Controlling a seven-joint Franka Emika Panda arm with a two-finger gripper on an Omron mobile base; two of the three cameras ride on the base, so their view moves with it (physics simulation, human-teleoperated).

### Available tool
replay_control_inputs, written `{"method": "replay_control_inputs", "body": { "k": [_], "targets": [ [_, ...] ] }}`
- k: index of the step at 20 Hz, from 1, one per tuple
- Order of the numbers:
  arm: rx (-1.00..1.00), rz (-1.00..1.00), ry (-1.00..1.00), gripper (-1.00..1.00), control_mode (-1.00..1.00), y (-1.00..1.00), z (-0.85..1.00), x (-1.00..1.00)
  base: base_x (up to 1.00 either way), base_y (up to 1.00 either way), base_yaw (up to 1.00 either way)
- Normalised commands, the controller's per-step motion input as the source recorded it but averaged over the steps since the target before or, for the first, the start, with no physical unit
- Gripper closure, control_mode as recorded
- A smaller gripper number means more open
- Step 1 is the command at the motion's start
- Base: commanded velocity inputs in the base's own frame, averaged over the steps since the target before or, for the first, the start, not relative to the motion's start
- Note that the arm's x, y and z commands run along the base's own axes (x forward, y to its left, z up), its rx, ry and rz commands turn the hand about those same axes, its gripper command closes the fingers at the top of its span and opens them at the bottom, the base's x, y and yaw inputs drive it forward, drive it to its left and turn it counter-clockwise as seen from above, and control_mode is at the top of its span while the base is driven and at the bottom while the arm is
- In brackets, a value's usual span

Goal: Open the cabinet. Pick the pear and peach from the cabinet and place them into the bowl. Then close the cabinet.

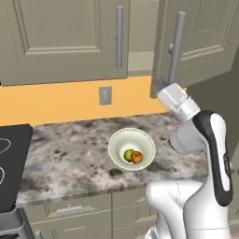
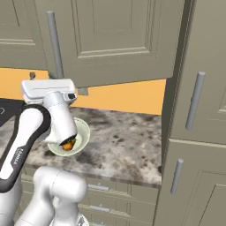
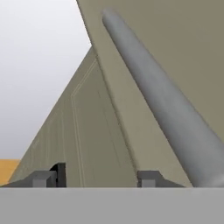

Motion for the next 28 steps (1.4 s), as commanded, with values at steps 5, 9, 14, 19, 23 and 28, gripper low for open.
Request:
{"method": "replay_control_inputs", "body": {
  "k": [5,9,14,19,23,28],
  "targets": [
    [0.21,0.00,-0.13,-1.00,-1.00,0.62,-0.05,1.00,0.00,0.00,0.00],
    [0.22,-0.01,-0.02,-1.00,-1.00,0.27,0.00,1.00,0.00,0.00,0.00],
    [0.17,0.00,0.10,-1.00,-1.00,0.01,0.00,1.00,0.00,0.00,0.00],
    [0.04,-0.04,0.11,-1.00,-1.00,0.00,-0.13,1.00,0.00,0.00,0.00],
    [0.00,-0.24,0.00,-1.00,-1.00,0.01,-0.70,1.00,0.00,0.00,0.00],
    [-0.03,-0.37,0.00,-1.00,-1.00,0.05,-0.95,1.00,0.00,0.00,0.00]
  ]
}}
